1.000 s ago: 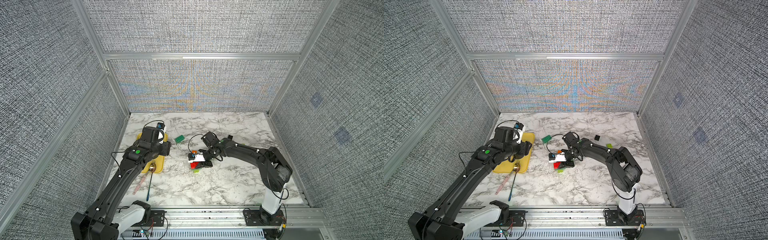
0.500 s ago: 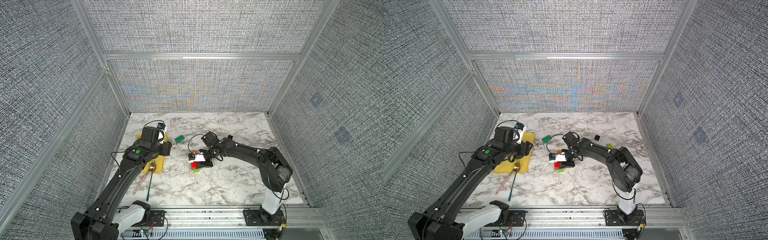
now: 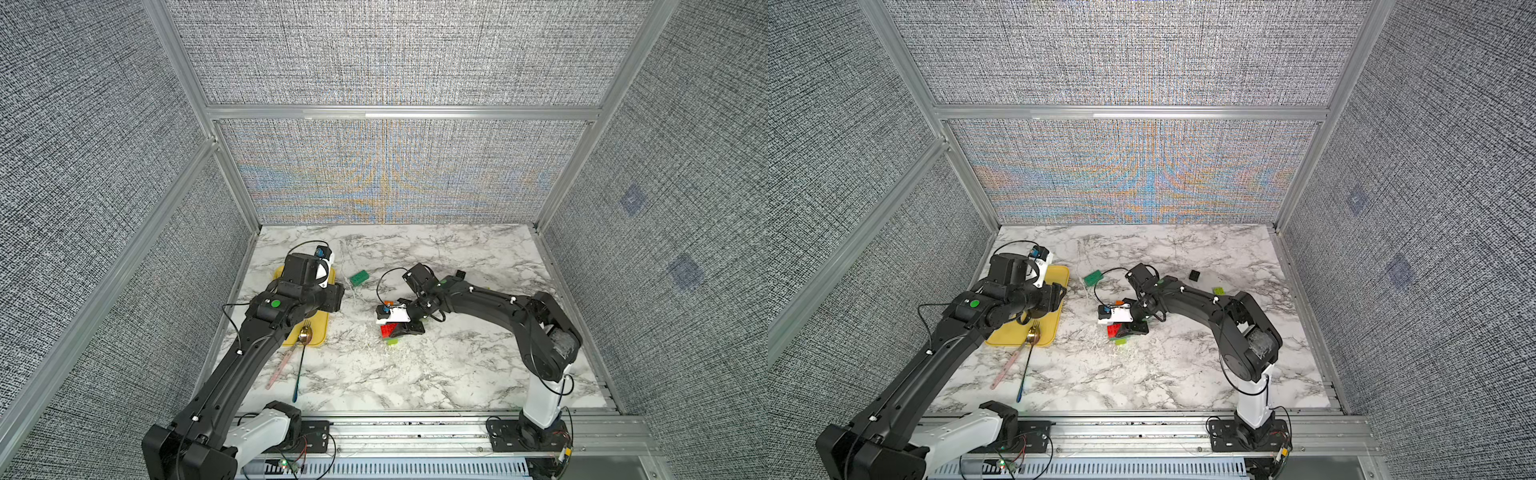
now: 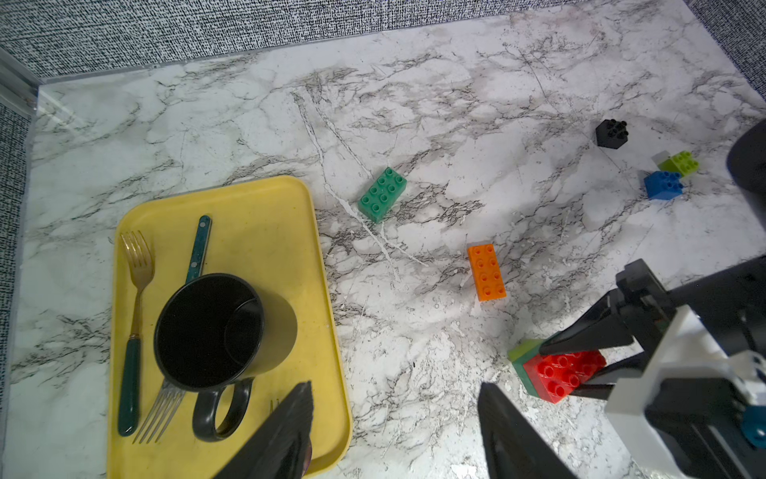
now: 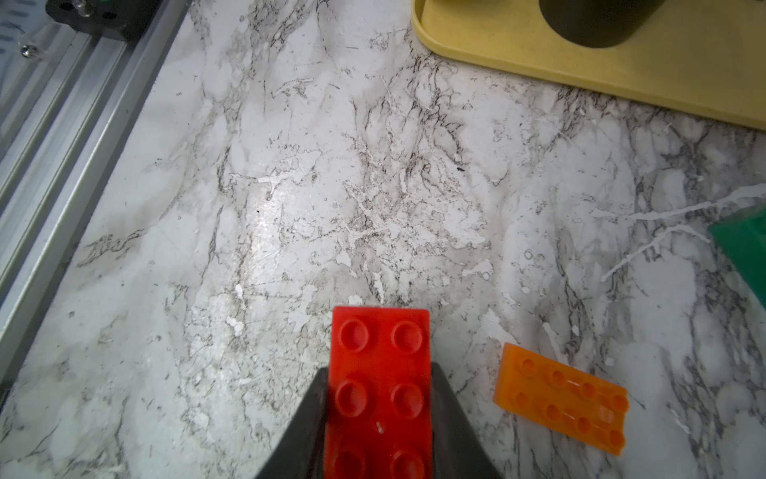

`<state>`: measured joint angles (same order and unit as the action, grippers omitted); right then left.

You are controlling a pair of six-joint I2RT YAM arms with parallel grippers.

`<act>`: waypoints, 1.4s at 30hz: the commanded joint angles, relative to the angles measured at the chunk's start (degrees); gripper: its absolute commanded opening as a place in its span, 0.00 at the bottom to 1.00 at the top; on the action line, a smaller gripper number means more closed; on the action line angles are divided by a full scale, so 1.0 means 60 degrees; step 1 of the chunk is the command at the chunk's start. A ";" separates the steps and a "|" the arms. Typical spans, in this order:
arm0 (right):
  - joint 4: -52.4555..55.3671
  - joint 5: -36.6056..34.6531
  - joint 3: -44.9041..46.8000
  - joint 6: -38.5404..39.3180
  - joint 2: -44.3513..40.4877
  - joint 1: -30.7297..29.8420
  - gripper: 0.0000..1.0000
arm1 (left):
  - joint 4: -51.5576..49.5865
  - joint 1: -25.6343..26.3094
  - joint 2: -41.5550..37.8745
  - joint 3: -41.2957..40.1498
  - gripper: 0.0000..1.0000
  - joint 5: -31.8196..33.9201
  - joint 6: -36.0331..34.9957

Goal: Assemble a carrot with lego
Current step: Assemble the lego brick with the lego brick, then pick up the lego brick from the center of the board.

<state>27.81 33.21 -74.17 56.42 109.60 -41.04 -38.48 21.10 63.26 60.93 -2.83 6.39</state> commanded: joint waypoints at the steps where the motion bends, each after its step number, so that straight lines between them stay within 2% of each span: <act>1: 0.0912 -0.1715 0.0162 -0.0179 0.0406 -0.0161 0.22 | 0.0152 -0.0016 0.0016 -0.0003 0.67 -0.0012 -0.0081; 8: 0.0852 -0.2316 0.0279 -0.0687 0.0462 -0.0178 0.22 | 0.0173 -0.0016 0.0038 0.0012 0.67 0.0091 -0.0048; 12: 0.0367 -0.1808 0.0120 -0.0889 -0.0101 -0.0132 0.25 | 0.0202 -0.0016 0.0137 0.0057 0.67 0.0033 0.0003; 22: -0.0513 -0.1079 0.0385 -0.1228 -0.0988 -0.0002 0.40 | 0.0534 -0.0016 0.0397 0.0204 0.67 -0.0652 0.0409; 31: -0.0800 -0.0877 0.0815 -0.1368 -0.1297 0.0249 0.44 | 0.0968 -0.0016 0.0954 0.0261 0.66 -0.0949 0.0702; 35: -0.1082 -0.0279 0.0855 -0.1637 -0.1640 0.0307 0.53 | 0.1569 -0.0016 0.1458 0.0261 0.67 -0.0993 0.0840; 36: -0.1223 -0.0070 0.0876 -0.1794 -0.1743 0.0335 0.62 | 0.1725 -0.0016 0.1659 0.0286 0.67 -0.0977 0.0879; 38: -0.1631 0.0492 0.0960 -0.2297 -0.2002 0.0415 0.71 | 0.1966 -0.0020 0.2308 0.0481 0.69 -0.0904 0.0792; 42: -0.2678 0.1364 0.1318 -0.3476 -0.2667 0.0700 0.77 | 0.1991 -0.0016 0.3989 0.1153 0.76 -0.0344 0.0003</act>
<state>17.52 35.53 -67.07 42.06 95.37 -37.76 -28.58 21.12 83.11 65.80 -7.38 10.20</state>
